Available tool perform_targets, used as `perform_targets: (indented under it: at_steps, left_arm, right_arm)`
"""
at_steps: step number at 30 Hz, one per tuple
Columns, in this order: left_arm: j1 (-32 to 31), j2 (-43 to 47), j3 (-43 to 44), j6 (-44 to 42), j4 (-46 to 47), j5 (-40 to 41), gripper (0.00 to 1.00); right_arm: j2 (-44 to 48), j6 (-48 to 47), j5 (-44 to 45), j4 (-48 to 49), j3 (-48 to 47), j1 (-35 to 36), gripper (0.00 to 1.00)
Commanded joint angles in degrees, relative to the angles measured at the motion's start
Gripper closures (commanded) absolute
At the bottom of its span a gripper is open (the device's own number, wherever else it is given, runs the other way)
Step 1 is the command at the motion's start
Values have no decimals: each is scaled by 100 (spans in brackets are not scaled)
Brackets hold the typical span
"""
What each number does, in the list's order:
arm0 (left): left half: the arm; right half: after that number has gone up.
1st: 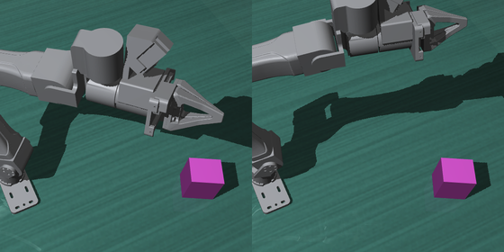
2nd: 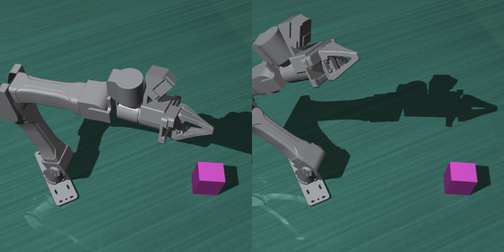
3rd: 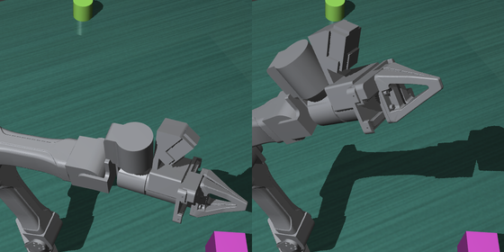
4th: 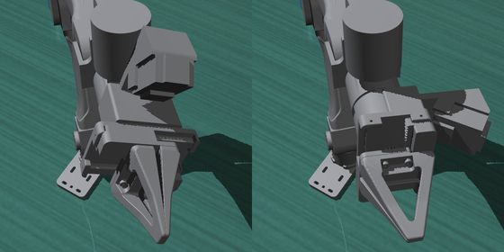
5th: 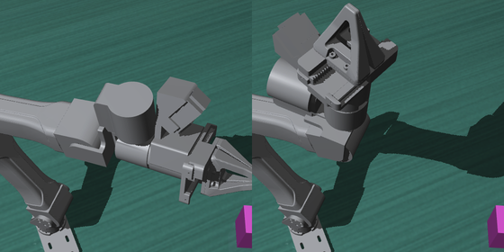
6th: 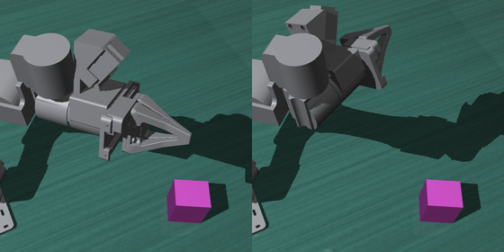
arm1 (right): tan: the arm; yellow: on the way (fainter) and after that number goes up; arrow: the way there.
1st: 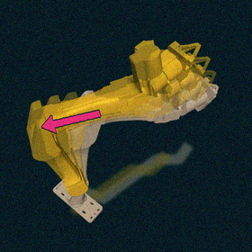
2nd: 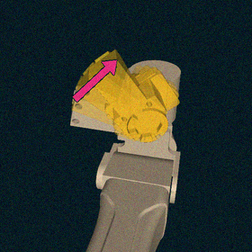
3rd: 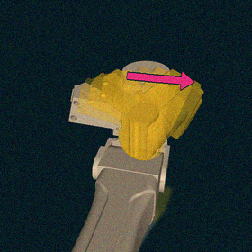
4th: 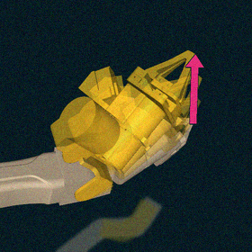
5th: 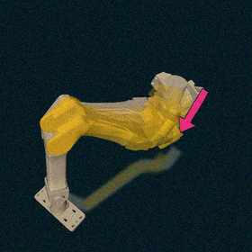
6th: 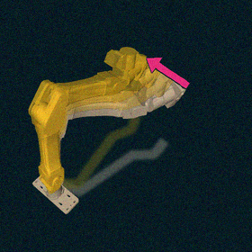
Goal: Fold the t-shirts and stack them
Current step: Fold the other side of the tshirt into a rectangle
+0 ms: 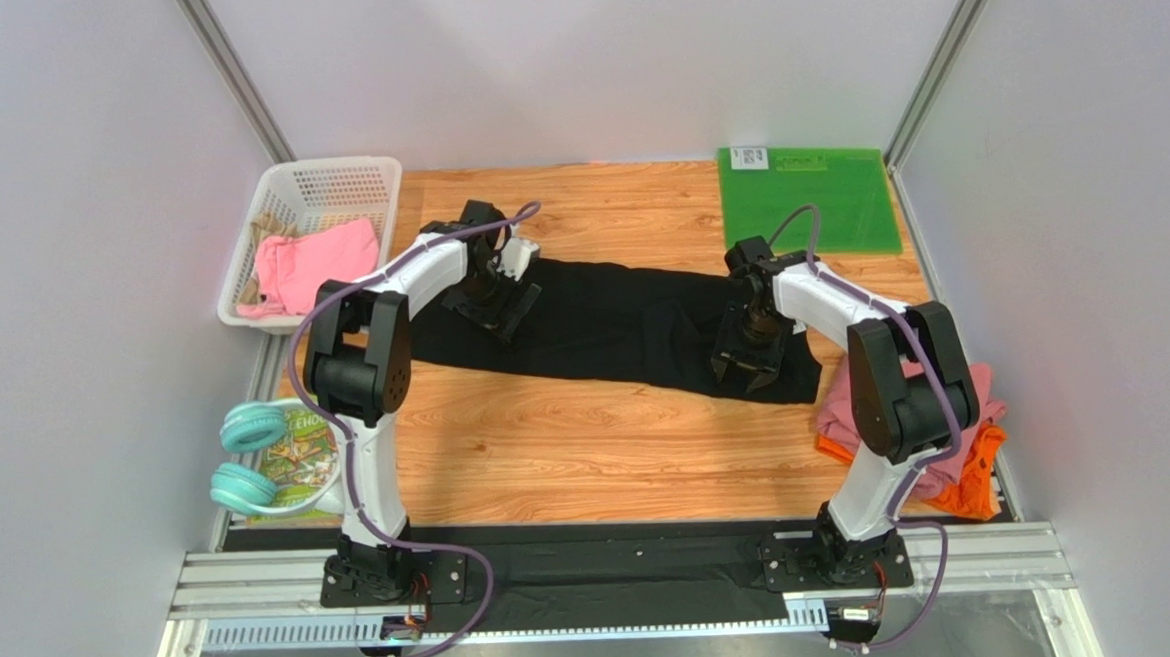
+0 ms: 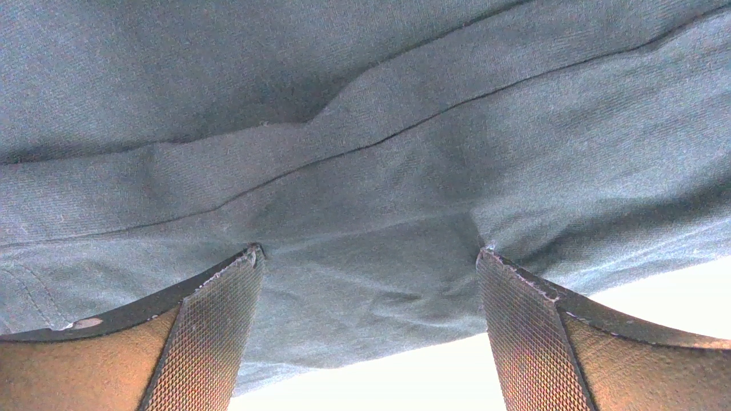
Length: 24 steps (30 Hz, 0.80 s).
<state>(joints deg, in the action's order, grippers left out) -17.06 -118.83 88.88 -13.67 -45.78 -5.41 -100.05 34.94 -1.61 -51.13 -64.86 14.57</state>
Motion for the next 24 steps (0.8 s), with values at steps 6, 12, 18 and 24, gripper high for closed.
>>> perform_targets:
  at_steps: [6, 12, 18, 24]
  left_arm:
    - [1, 360, -55, -153, 69, 84, 2]
    - [1, 430, -117, -188, 87, 145, 2]
    - [10, 465, -204, -232, 122, 224, 2]
    - [18, 545, -266, -276, 166, 295, 2]
  right_arm:
    - [240, 189, -24, 261, 52, 2, 48]
    - [38, 285, -42, 455, -52, 2, 58]
    - [56, 303, 20, 420, -255, 2, 71]
    - [-58, 347, -50, 499, -194, 2, 78]
